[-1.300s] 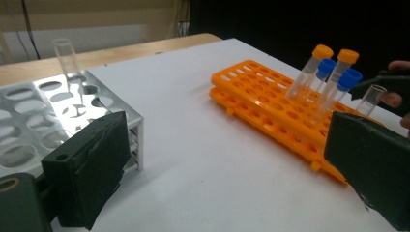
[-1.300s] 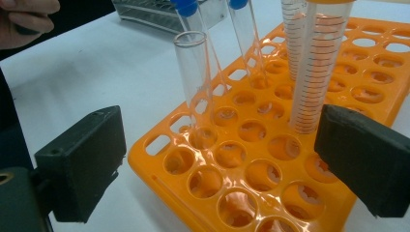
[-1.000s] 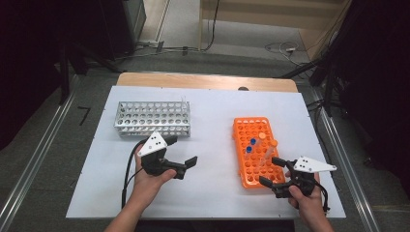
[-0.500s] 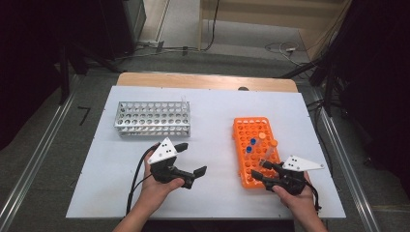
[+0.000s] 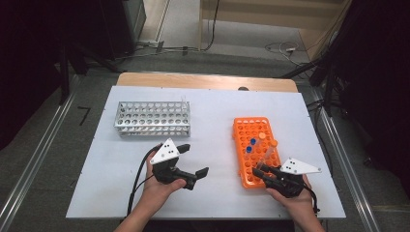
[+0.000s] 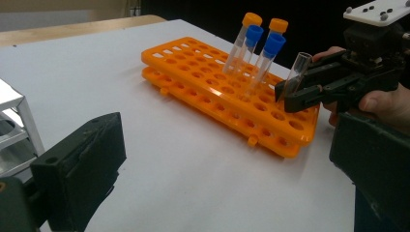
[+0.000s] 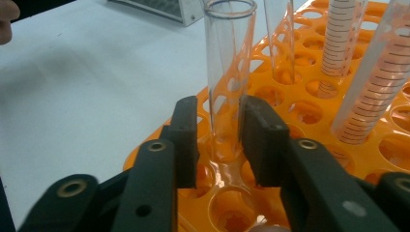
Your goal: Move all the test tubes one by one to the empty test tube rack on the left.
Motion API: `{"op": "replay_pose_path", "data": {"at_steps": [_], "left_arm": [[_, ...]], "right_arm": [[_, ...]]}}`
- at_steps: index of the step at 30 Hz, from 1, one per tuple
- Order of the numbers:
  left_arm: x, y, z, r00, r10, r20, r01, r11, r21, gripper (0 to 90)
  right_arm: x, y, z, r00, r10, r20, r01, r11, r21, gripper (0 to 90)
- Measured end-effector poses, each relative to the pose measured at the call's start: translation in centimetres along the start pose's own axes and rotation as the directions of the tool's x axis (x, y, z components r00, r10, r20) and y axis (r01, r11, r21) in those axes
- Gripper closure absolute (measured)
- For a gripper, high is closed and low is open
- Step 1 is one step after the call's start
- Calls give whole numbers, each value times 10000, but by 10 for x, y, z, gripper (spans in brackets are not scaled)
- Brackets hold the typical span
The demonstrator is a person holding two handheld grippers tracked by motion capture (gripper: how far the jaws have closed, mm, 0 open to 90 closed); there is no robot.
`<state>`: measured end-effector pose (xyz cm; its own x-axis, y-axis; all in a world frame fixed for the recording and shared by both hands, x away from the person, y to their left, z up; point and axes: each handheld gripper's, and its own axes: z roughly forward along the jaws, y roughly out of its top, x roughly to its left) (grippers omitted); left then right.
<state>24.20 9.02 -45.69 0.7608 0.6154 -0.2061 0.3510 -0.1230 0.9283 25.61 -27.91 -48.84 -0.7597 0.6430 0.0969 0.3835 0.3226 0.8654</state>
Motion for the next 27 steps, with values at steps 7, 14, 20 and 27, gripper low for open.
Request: {"op": "replay_pose_path", "data": {"at_steps": [7,14,20,27], "left_arm": [[-1,1,0,10000,-5,43,5,10000,22,0],[-3,2,-1,9999,-19,102,19,10000,-34,0],[-6,4,-1,9998,37,192,-36,10000,-75,0],[-10,5,1,9993,78,377,-74,9999,-102,0]], "right_arm": [[-1,2,-4,9998,-36,174,39,9997,-225,738],[1,9,-16,9997,76,235,-61,9981,-614,739],[5,17,-27,9992,89,396,-49,9951,-989,739],[20,24,-28,9999,-117,91,127,9935,-1130,739]]}}
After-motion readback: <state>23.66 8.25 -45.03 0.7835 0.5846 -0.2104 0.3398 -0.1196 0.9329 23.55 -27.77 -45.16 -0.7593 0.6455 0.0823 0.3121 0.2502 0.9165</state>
